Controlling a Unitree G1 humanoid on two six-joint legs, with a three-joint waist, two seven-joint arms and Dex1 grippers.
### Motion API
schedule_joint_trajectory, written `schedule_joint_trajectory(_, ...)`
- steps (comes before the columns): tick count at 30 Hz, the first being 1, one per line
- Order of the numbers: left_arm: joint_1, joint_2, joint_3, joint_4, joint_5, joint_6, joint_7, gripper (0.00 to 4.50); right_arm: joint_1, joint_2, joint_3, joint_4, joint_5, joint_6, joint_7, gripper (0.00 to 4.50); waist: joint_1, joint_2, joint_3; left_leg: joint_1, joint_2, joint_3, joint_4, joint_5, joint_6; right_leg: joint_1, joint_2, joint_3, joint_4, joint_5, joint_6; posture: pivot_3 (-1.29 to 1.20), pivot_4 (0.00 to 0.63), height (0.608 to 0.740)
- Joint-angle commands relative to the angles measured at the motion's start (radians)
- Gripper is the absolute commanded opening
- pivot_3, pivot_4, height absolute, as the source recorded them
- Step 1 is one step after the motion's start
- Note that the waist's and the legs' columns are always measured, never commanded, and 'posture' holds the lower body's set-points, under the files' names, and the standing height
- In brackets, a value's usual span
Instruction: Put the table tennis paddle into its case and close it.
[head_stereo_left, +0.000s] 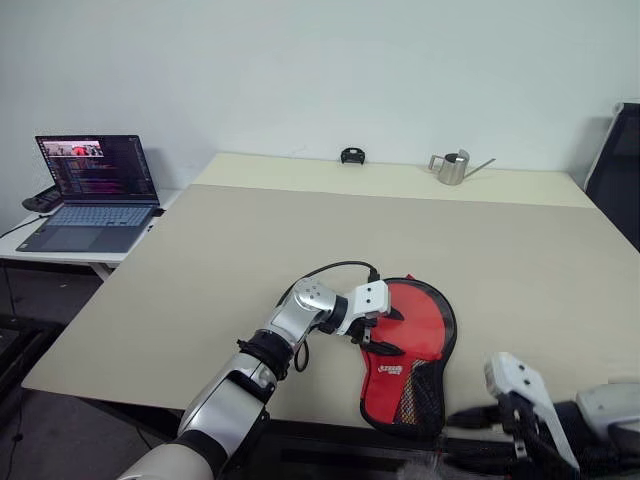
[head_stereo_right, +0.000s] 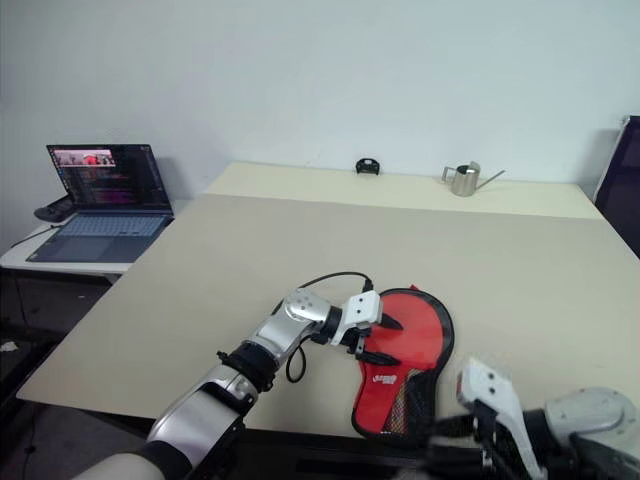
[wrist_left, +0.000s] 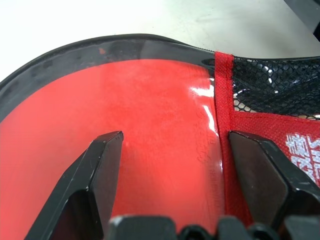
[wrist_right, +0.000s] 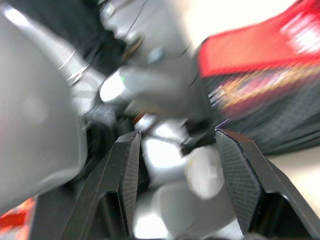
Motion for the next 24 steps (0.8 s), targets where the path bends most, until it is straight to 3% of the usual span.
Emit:
schedule_joint_trajectory(1,0.066,0.005,-0.077,0.068,0.088,0.038,-0.013,3.66,-0.078,0.011,-0.04,0.067,0.001,-0.044,0.006,2.56,0.0,0.0,0.0,0.0,0.0,0.0,0.0,0.0,0.0,0.0,0.0,0.0,0.0,0.0,0.0,0.0,0.15,0.74)
schedule_joint_trajectory(9,0.088,0.014,-0.025,-0.086,0.014,0.121,-0.031,3.66,-0.211,0.036,0.017,0.219,-0.09,-0.154,0.032,2.56,-0.001,0.003,0.002,-0.003,0.0,0.0,0.0,-0.001,0.001,-0.002,0.0,0.0,-0.001,0.002,-0.005,0.0,0.15,0.74)
schedule_joint_trajectory(15,0.105,0.058,0.079,-0.327,-0.08,0.238,0.009,3.66,-0.339,0.11,0.07,0.335,-0.143,-0.232,0.049,2.56,-0.004,0.005,0.016,-0.011,0.0,0.002,0.0,-0.002,0.001,-0.014,0.0,0.003,0.003,0.002,-0.006,0.0,0.15,0.74)
schedule_joint_trajectory(24,0.17,0.21,0.204,-0.676,-0.228,0.457,0.003,3.66,-0.476,0.174,0.146,0.494,-0.222,-0.295,0.095,2.56,-0.008,0.012,0.03,-0.026,0.0,0.004,0.003,0.002,-0.005,-0.028,0.0,0.005,0.005,0.002,-0.007,0.0,0.15,0.74)
